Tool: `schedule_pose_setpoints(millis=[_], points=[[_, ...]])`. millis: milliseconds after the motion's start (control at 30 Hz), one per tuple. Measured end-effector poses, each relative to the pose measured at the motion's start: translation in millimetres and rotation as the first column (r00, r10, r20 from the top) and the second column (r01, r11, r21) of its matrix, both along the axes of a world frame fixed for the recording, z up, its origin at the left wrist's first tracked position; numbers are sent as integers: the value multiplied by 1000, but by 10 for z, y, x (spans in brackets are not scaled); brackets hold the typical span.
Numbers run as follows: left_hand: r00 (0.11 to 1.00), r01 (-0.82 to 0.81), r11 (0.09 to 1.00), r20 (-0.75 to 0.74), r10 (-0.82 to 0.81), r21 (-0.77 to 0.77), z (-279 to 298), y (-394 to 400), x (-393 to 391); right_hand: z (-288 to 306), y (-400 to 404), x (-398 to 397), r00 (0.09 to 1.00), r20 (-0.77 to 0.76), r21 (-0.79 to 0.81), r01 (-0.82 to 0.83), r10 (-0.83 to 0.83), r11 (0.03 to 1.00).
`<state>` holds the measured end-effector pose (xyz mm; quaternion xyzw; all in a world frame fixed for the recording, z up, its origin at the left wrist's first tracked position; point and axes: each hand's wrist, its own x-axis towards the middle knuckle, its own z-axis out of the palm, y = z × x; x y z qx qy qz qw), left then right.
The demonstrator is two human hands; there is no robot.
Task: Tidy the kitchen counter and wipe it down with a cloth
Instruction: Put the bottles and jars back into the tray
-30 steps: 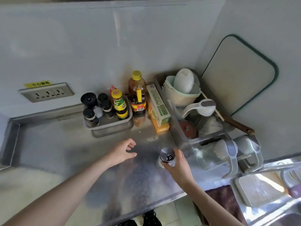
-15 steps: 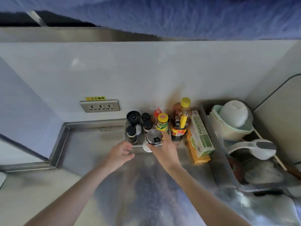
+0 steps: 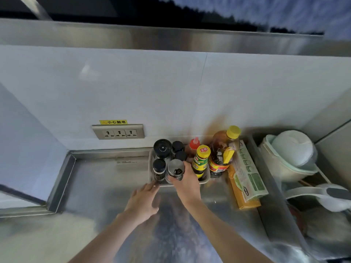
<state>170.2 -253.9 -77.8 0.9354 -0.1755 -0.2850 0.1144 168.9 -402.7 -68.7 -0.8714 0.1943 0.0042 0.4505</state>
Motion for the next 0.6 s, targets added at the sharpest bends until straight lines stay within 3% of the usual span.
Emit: schedule_pose_setpoints(millis=[400,600], points=[[999,19,999,31,-18,-49,-82,118,-27,-110,111,52,992,-43,62,123,-120,991],[999,14,988,49,-7,-154,69,82,-23,28,66,-154,998,-65,153,12,-2,988]])
